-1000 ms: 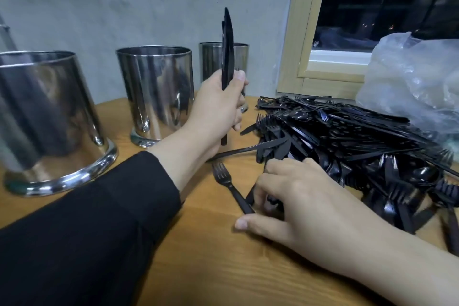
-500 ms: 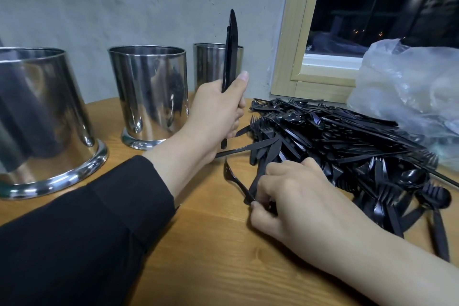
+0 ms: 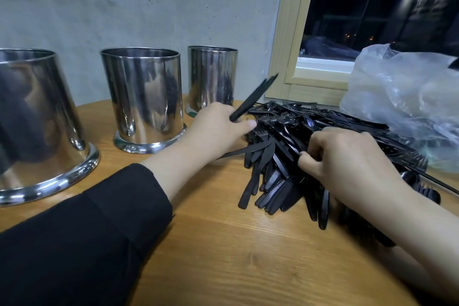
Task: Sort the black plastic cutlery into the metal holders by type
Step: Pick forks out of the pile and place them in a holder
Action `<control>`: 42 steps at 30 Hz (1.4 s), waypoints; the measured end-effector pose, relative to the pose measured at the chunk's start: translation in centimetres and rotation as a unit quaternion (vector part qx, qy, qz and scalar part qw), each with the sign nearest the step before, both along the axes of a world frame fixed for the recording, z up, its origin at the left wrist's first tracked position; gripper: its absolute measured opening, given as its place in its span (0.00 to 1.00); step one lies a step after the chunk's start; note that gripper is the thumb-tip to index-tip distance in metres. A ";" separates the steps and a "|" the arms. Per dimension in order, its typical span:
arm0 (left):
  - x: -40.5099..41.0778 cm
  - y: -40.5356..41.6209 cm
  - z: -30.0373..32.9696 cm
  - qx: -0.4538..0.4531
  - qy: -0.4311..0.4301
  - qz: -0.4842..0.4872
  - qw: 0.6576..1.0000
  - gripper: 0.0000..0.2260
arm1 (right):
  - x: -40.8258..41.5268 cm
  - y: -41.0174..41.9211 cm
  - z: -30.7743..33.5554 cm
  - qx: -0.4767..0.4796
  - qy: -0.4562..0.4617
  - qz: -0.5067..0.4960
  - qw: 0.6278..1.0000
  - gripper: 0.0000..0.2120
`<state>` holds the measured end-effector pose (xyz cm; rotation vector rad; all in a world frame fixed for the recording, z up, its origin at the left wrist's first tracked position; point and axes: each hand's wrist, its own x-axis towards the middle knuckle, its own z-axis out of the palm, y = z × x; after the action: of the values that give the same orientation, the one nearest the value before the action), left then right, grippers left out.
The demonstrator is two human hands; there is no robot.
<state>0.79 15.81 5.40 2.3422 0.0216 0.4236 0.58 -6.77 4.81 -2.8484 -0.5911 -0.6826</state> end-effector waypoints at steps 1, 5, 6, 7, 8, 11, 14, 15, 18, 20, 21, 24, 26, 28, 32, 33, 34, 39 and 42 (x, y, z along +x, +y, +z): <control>0.0 0.1 0.0 0.040 0.020 0.003 0.999 0.20 | 0.0 0.1 -0.1 -0.022 0.006 -0.007 1.000 0.14; 0.3 0.4 -0.3 0.162 0.094 0.000 0.982 0.19 | -0.2 0.7 -0.4 -0.050 -0.013 0.015 0.999 0.14; 0.4 0.4 -0.5 0.183 0.104 0.002 0.978 0.19 | -0.4 0.9 -0.5 -0.047 -0.025 0.042 0.998 0.13; 0.5 0.4 -0.6 0.198 0.108 0.004 0.974 0.19 | -0.6 1.1 -0.5 -0.050 -0.032 0.074 0.996 0.11; 0.6 0.4 -0.7 0.206 0.109 0.005 0.972 0.19 | -0.8 1.4 -0.7 -0.062 -0.036 0.104 0.992 0.09; 0.8 0.4 -0.9 0.202 0.107 -0.001 0.973 0.18 | -1.4 2.5 -1.4 -0.107 -0.014 0.173 0.979 0.08; 1.0 0.6 -0.9 0.184 0.102 -0.019 0.977 0.16 | -1.5 3.2 -2.2 -0.129 0.022 0.203 0.970 0.12; 0.9 0.6 -0.7 0.177 0.096 -0.024 0.979 0.16 | -1.5 3.2 -2.3 -0.129 0.030 0.207 0.969 0.12; 0.6 0.8 -0.2 0.139 0.059 -0.025 0.988 0.16 | -1.4 3.0 -2.3 -0.111 0.047 0.212 0.970 0.11; 0.4 0.8 0.0 0.087 0.023 -0.022 0.996 0.17 | -1.4 2.8 -2.2 -0.096 0.053 0.222 0.969 0.11; 0.4 0.7 0.1 0.066 0.003 -0.021 0.998 0.16 | -1.4 2.8 -2.1 -0.089 0.053 0.227 0.968 0.11; 0.1 0.1 0.4 0.012 -0.049 -0.018 0.999 0.12 | -1.4 2.7 -2.1 -0.072 0.047 0.232 0.969 0.07; -0.1 -0.3 0.4 -0.035 -0.075 -0.005 0.997 0.12 | -1.4 2.7 -2.2 -0.064 0.031 0.233 0.970 0.06; -0.1 -0.5 0.3 -0.085 -0.085 0.003 0.993 0.13 | -1.3 2.5 -2.1 -0.051 0.012 0.234 0.971 0.05; -0.1 -1.0 0.1 -0.226 -0.069 -0.030 0.971 0.12 | -1.5 1.9 -1.5 0.031 -0.039 0.253 0.966 0.05; -0.2 -1.2 0.1 -0.263 -0.061 -0.035 0.962 0.12 | -1.5 1.8 -1.4 0.055 -0.061 0.257 0.963 0.05; -0.3 -1.4 0.1 -0.299 -0.051 -0.040 0.952 0.11 | -1.5 1.7 -1.2 0.079 -0.084 0.259 0.959 0.05; -1.3 -3.1 -0.2 -0.402 0.007 -0.077 0.912 0.15 | -0.9 1.2 -0.9 0.150 -0.124 0.264 0.945 0.07; -2.0 -4.3 -0.6 -0.417 0.049 -0.131 0.898 0.17 | -0.5 1.3 -1.2 0.130 -0.121 0.286 0.941 0.08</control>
<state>-1.17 11.53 4.78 1.4821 -0.0547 0.1134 0.04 -5.48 3.63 -2.1943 -1.1989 -0.9126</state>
